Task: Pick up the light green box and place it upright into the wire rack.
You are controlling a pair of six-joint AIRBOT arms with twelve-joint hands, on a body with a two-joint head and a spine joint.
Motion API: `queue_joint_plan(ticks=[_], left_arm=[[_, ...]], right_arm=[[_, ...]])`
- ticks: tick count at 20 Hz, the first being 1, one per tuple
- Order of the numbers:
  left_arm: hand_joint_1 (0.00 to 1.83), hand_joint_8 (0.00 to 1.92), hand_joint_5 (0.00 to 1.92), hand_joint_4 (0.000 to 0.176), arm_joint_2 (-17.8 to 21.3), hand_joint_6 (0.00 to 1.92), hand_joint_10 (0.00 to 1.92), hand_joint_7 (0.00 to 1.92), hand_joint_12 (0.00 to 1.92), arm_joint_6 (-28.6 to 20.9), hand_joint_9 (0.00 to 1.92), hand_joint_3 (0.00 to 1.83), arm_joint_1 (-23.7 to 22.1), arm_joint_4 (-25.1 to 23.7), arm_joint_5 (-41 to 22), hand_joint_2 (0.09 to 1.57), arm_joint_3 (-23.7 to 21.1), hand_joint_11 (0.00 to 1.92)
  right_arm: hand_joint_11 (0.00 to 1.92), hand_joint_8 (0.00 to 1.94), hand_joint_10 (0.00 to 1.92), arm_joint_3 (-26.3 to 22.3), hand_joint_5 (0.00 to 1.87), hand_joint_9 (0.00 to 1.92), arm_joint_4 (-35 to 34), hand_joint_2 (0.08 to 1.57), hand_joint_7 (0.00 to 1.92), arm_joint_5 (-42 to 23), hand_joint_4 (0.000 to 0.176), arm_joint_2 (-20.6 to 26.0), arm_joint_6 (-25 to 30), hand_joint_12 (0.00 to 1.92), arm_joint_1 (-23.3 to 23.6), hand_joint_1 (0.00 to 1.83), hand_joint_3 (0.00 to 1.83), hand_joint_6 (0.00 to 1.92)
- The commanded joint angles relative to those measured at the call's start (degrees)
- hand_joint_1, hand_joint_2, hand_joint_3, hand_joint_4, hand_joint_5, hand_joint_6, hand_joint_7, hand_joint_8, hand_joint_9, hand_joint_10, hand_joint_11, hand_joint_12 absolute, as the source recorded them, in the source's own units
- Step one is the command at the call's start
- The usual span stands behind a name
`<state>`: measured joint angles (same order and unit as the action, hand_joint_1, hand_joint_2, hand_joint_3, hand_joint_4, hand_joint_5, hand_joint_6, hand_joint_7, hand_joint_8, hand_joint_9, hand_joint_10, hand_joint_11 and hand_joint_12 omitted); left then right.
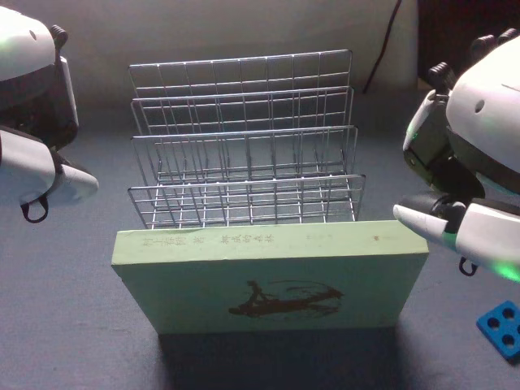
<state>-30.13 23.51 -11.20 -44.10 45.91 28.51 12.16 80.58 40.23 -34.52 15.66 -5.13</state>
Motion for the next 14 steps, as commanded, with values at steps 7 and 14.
queue_joint_plan(ticks=[7, 14], left_arm=[[0.06, 0.01, 0.28, 0.062, 0.2, 0.01, 0.01, 0.25, 0.65, 0.3, 0.20, 0.01, -0.6, -3.5, -3.0, 1.14, -0.1, 0.00], [0.06, 0.01, 0.27, 0.050, 0.4, 0.00, 0.00, 0.27, 0.65, 0.5, 0.20, 0.01, -0.7, -3.7, -2.2, 1.14, 0.0, 0.00]], right_arm=[[0.00, 0.00, 0.00, -0.2, 0.06, 0.04, 3.8, 1.02, 0.08, -1.2, 0.002, -0.2, 0.4, 0.49, 1.2, 0.00, 0.02, 0.00], [0.00, 0.00, 0.00, 1.5, 0.07, 0.05, 1.0, 1.03, 0.09, 0.8, 0.001, -5.8, -0.8, 0.52, 1.9, 0.00, 0.01, 0.00]])
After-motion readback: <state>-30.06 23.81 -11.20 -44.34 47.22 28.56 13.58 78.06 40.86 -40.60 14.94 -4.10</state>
